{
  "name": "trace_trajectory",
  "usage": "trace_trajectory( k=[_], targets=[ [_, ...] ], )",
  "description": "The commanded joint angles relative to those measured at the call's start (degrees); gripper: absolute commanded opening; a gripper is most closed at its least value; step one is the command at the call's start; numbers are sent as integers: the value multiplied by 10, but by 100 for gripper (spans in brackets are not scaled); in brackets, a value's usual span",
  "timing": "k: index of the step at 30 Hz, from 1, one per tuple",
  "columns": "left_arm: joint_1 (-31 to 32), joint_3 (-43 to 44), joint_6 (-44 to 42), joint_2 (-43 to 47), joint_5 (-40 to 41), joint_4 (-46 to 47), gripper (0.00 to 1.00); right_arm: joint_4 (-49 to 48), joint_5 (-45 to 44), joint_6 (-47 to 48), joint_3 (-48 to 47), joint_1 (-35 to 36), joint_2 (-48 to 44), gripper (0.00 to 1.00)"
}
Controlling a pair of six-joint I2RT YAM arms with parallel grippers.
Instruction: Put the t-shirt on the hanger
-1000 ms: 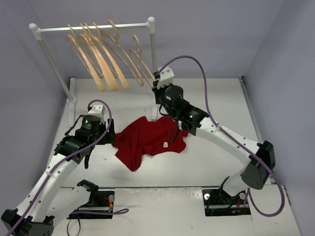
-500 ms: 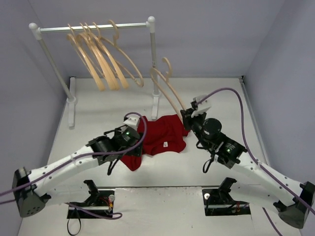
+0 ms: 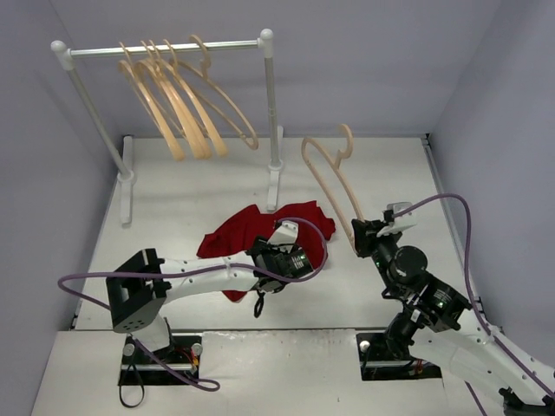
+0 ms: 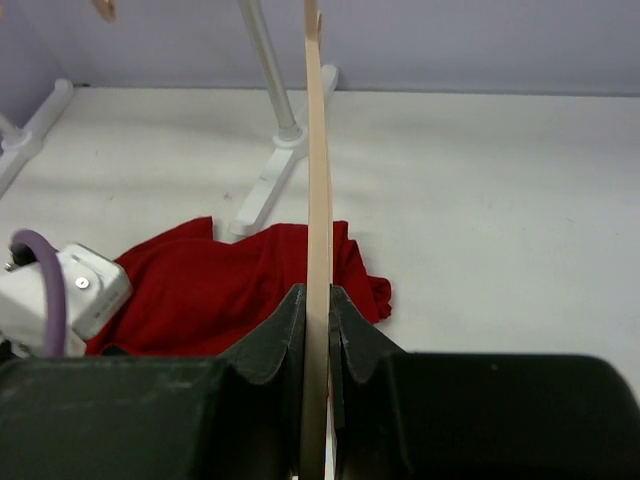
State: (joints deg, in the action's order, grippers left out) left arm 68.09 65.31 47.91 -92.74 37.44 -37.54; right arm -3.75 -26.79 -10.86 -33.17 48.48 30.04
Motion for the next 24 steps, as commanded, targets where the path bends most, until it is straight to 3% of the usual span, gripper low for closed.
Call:
trace_trajectory(
  k=[1,24],
  targets=[
    [2,17,35,-4,49,0,53,-23,-41,-26,0,4,-25,0],
    [-5,-2,148,-93,89,-2,50,-16,-54,-38,10,4,-52,0]
  ],
)
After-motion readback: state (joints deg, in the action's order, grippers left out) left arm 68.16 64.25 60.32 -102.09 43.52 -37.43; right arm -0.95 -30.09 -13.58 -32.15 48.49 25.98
